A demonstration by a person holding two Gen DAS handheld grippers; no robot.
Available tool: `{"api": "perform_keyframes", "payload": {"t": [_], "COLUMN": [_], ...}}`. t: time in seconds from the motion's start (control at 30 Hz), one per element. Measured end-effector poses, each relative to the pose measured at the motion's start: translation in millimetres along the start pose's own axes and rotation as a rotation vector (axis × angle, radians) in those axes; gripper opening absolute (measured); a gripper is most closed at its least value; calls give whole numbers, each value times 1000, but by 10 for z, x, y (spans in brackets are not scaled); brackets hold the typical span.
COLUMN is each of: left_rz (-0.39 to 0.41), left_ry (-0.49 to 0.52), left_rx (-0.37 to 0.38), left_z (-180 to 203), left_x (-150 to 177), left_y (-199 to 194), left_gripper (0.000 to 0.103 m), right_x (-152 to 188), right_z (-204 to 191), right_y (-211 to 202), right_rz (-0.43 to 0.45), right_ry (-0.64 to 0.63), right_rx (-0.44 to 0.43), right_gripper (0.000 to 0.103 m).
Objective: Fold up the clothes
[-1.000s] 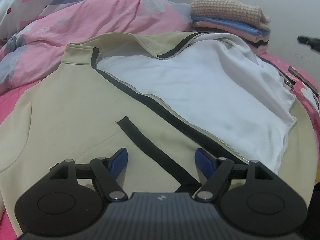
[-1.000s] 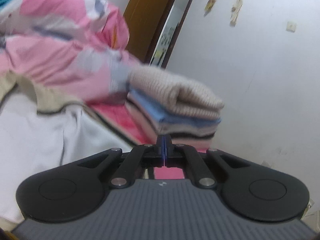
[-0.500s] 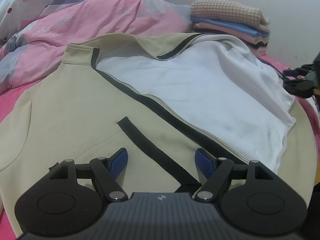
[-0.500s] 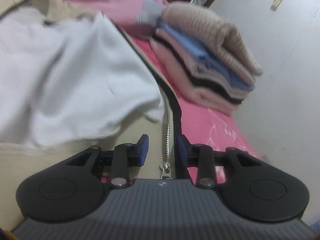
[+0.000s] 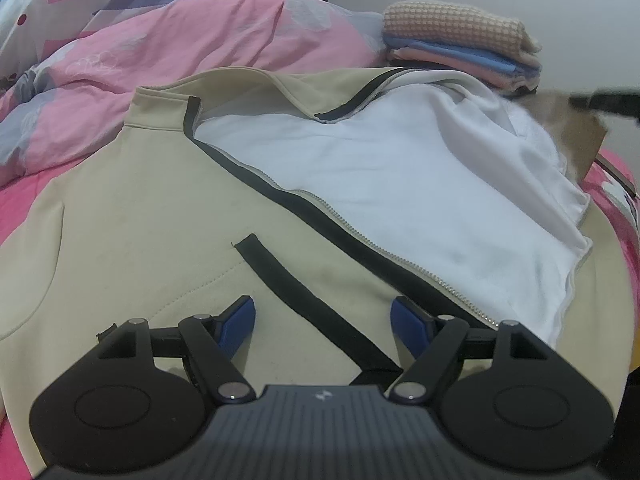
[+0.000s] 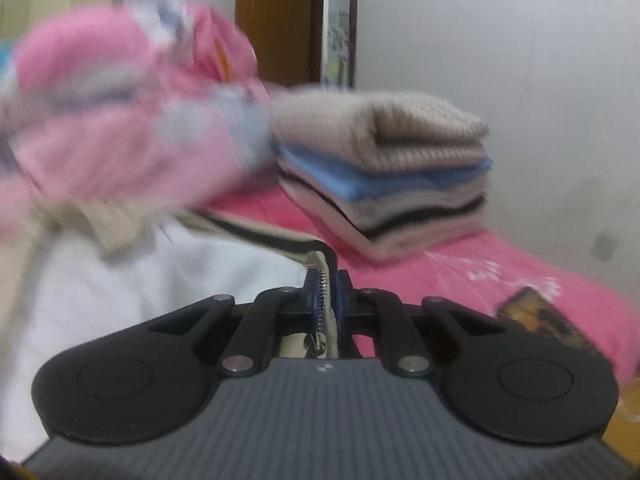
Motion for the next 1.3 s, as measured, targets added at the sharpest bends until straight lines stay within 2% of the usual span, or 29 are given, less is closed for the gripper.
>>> {"api": "perform_keyframes", "payload": {"t": [0.17,0.23,0.27,0.37,0.43,0.53,0.6,0.7,0.83,0.93,1.0,1.13,1.2,1.3], "left_rz": [6,6,7,11,4,-23,-42,-55,-79,-116,-142,-175,-180,-181], "left_ry": [-21,-35,-41,-65,-114,-265,-362,-447,-512,-531,-521,-474,-438,-376], "left_rx": [19,29,34,52,91,197,267,374,528,611,638,656,637,594], "left_z": [-26,-45,-55,-86,-158,-356,-494,-586,-519,-403,-315,-168,-122,-59], "left_x": [0,1,2,4,-9,-33,-37,-9,65,118,145,167,185,204], "left_y": [-9,-12,-13,-21,-29,-41,-47,-108,-190,-187,-162,-142,-151,-181], "left_gripper": [76,76,76,76,76,74,73,72,72,72,72,68,65,61], "right_x": [-336,-363,-375,-274,-160,93,290,616,1025,1235,1318,1314,1289,1273], "right_z": [-343,-578,-696,-1035,-1256,-1582,-1733,-1930,-2074,-2139,-2157,-2104,-1936,-1603], "right_y": [-532,-738,-842,-1043,-1146,-1216,-1213,-1154,-1006,-948,-946,-1057,-1124,-1156], "right_rz": [103,106,107,72,47,-23,-80,-180,-293,-349,-375,-354,-327,-289], "right_ry": [109,108,107,105,94,68,78,116,177,251,329,399,430,505], "right_rx": [-207,-283,-320,-425,-477,-524,-541,-553,-560,-585,-626,-671,-645,-570], "right_gripper": [6,6,2,1,1,1,1,1,1,2,4,6,7,16]}}
Point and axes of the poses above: each gripper's, at about its wrist camera, not at the fingertips, and y roughly the way its jaws point, z to its right, x to its underside, the point moved 6 cm from there along y, roughly the way its jaws point, and after that the axes turned 6 degrees about -x, right-handed, at the moved point
